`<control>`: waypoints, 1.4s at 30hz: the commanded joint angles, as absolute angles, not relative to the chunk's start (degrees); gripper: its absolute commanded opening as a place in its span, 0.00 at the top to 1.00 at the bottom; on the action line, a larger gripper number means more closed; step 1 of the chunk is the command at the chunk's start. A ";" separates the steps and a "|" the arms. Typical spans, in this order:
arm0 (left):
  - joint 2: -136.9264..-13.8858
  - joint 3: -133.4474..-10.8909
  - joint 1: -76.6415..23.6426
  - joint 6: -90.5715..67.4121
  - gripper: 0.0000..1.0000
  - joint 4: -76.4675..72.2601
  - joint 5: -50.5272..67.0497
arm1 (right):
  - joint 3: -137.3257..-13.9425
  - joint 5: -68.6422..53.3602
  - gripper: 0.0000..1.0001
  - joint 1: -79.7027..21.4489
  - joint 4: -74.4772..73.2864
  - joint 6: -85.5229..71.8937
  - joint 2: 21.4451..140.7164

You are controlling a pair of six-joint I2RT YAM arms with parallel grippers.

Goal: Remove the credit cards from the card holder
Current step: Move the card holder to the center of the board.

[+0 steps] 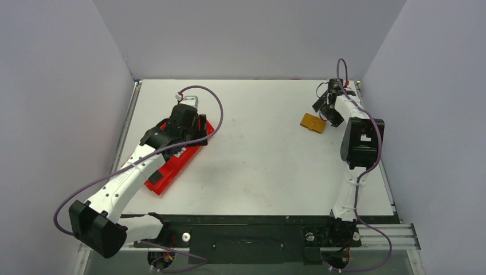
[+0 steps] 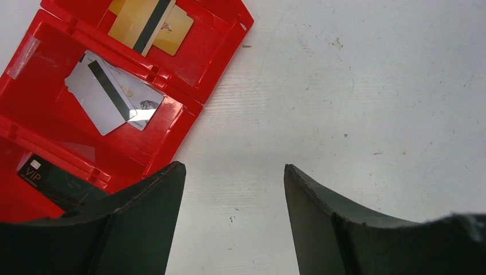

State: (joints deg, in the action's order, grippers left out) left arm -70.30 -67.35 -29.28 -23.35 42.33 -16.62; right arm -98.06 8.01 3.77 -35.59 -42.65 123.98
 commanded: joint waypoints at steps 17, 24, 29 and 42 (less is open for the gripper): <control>-70.37 -70.62 -28.66 -24.42 0.38 43.01 -15.34 | -100.37 9.27 0.33 -0.29 -38.74 -40.99 127.24; -70.39 -70.14 -28.58 -24.83 0.38 43.19 -15.47 | -96.29 10.08 0.36 -4.81 -38.77 -38.58 124.00; -70.65 -69.43 -28.57 -25.68 0.38 43.10 -15.47 | -91.35 10.02 0.37 -8.94 -38.33 -37.36 121.35; -71.81 -65.71 -28.47 -29.93 0.38 40.73 -13.97 | -77.56 7.49 0.36 -25.43 -33.55 -29.50 111.86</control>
State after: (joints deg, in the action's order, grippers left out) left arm -71.18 -66.54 -28.80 -27.99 43.20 -15.33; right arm -81.28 9.06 -19.86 -34.17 -34.02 115.72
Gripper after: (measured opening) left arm 0.617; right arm 0.640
